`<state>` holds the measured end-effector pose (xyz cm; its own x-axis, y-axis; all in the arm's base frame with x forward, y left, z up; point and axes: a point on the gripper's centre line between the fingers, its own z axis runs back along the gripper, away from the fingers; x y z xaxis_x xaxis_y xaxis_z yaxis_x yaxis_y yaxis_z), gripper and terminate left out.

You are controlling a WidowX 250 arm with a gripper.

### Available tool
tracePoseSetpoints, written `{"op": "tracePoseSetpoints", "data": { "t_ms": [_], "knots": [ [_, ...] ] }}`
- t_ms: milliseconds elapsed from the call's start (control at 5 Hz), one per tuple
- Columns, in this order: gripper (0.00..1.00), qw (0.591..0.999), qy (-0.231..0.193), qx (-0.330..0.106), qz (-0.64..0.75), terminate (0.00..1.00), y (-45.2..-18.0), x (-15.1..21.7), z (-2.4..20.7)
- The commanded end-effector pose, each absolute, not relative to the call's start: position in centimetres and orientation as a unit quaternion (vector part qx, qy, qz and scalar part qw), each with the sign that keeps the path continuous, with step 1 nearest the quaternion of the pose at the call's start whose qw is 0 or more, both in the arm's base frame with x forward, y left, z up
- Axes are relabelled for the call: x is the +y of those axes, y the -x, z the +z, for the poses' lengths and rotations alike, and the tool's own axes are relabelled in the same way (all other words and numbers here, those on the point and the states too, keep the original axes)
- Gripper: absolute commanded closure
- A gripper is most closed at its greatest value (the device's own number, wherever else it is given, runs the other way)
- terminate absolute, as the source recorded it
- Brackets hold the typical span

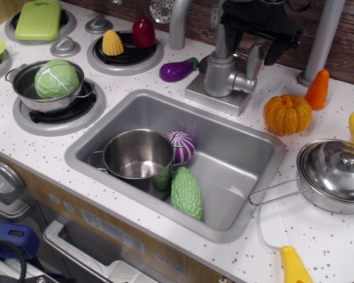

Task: Turn lever vertical to front

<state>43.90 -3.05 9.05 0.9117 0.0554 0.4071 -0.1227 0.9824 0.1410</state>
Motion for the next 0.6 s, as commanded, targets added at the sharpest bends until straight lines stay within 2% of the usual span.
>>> {"op": "tracePoseSetpoints", "data": {
  "t_ms": [0, 200, 400],
  "knots": [
    [1.00, 0.969, -0.071, -0.226, 0.076, 0.00, -43.5, -4.5, 10.9],
    [1.00, 0.968, -0.059, -0.227, 0.093, 0.00, -42.8, -5.0, 10.2],
    [1.00, 0.970, -0.058, -0.206, 0.113, 0.00, -41.7, -5.7, 9.6]
  ]
}}
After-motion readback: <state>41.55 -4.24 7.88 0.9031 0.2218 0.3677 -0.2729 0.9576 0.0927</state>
